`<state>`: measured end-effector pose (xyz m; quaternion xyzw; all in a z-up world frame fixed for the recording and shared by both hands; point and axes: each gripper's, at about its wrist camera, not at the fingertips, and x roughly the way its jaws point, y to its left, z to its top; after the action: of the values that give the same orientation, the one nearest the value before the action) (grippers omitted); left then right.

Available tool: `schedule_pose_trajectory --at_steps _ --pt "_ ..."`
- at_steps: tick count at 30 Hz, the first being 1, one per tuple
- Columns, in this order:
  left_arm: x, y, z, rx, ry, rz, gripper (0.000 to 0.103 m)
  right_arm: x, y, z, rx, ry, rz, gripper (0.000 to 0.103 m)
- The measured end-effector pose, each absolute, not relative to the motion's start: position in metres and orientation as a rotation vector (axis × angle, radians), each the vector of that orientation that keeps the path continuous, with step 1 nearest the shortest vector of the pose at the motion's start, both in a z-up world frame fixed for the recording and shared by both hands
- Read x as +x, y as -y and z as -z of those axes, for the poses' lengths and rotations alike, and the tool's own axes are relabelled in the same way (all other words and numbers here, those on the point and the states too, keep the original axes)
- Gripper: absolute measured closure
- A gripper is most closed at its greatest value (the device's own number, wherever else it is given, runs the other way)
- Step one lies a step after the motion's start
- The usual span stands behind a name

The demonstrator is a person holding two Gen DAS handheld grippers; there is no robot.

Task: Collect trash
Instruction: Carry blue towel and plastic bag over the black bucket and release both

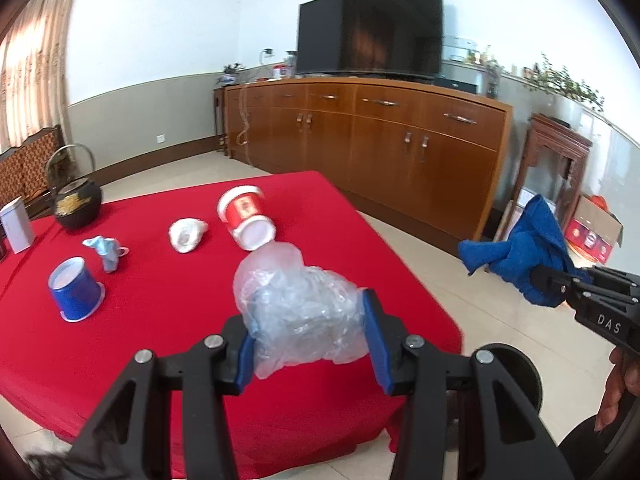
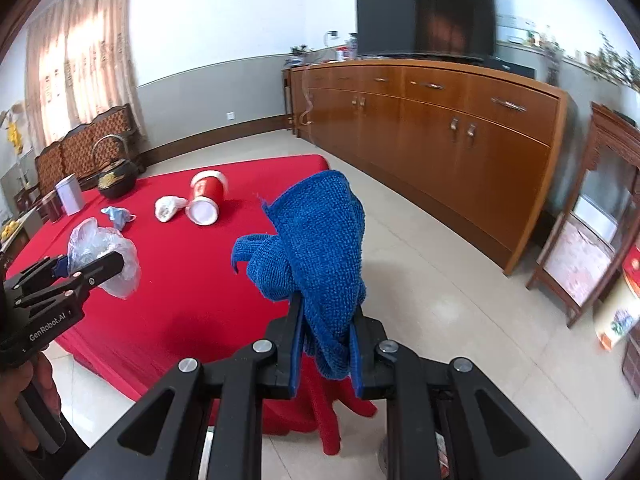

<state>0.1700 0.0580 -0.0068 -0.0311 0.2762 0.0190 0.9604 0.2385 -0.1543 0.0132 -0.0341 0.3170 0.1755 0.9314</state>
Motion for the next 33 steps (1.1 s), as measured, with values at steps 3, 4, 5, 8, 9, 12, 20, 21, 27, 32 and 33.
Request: schedule_pose_trajectory --at_steps 3,4,5,8,9,12,20,21,27,32,33 --pt "0.170 -0.039 0.008 -0.056 -0.560 0.001 0.055 0.231 0.181 -0.010 -0.045 -0.661 -0.318 0.083" --pt "0.170 -0.035 0.009 -0.053 -0.562 0.010 0.055 0.229 0.190 -0.008 -0.036 -0.666 -0.299 0.083" --pt "0.171 -0.028 0.010 -0.050 -0.564 0.026 0.055 0.228 0.198 -0.008 -0.030 -0.668 -0.288 0.083" --pt "0.174 -0.007 0.014 -0.036 -0.572 0.074 0.055 0.222 0.221 -0.003 -0.009 -0.679 -0.244 0.083" --pt "0.175 -0.002 0.014 -0.033 -0.573 0.086 0.055 0.219 0.230 -0.001 -0.004 -0.684 -0.229 0.083" --pt "0.179 0.022 0.017 -0.019 -0.584 0.139 0.055 0.211 0.253 0.005 0.010 -0.697 -0.188 0.083" --pt "0.178 0.082 0.030 0.014 -0.619 0.281 0.055 0.191 0.303 0.025 0.043 -0.744 -0.104 0.083" --pt "0.177 0.089 0.031 0.015 -0.625 0.294 0.055 0.190 0.308 0.029 0.047 -0.753 -0.097 0.083" --pt "0.180 0.125 0.042 0.047 -0.658 0.369 0.055 0.188 0.332 0.049 0.063 -0.794 -0.065 0.083" --pt "0.186 0.152 0.057 0.070 -0.692 0.417 0.055 0.191 0.354 0.071 0.079 -0.847 -0.045 0.083" --pt "0.187 0.156 0.059 0.073 -0.697 0.422 0.055 0.193 0.358 0.077 0.085 -0.862 -0.046 0.083"
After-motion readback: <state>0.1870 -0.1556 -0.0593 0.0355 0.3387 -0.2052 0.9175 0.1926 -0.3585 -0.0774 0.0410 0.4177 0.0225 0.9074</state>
